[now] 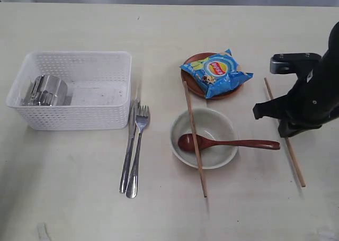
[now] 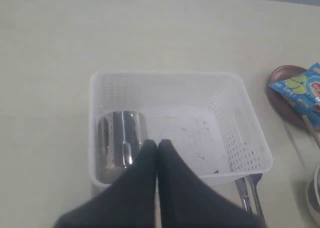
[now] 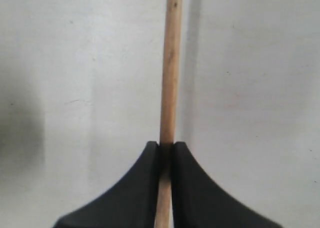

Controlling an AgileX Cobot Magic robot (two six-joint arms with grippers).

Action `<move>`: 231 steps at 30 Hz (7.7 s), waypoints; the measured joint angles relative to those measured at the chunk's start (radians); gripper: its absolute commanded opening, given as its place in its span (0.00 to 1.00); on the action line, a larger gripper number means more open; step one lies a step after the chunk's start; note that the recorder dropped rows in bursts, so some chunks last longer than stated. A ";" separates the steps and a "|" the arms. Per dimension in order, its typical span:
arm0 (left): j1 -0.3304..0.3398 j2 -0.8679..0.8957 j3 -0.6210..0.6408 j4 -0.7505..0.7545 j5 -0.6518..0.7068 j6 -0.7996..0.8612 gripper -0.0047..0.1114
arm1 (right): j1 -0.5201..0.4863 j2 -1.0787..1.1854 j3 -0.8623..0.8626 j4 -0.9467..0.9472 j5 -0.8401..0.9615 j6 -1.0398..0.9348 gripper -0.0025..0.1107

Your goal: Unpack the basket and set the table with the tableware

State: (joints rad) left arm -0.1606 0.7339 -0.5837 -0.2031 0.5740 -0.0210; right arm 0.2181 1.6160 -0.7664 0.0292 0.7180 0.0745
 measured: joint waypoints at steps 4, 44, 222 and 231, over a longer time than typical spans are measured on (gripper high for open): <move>0.000 0.000 0.000 0.000 0.002 0.000 0.04 | 0.000 -0.050 -0.029 0.000 0.054 -0.005 0.02; 0.000 0.000 0.000 -0.007 0.006 0.000 0.04 | 0.322 0.020 -0.152 0.370 0.097 0.038 0.02; 0.000 0.067 0.023 -0.052 0.008 0.021 0.11 | 0.578 0.071 -0.461 -0.069 0.276 0.338 0.42; 0.000 0.261 -0.010 -0.129 0.008 0.113 0.59 | 0.578 0.071 -0.545 0.059 0.300 0.248 0.52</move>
State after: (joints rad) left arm -0.1606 0.9948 -0.5934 -0.3323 0.5818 0.0919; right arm 0.7959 1.6867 -1.3119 0.0887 1.0183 0.3223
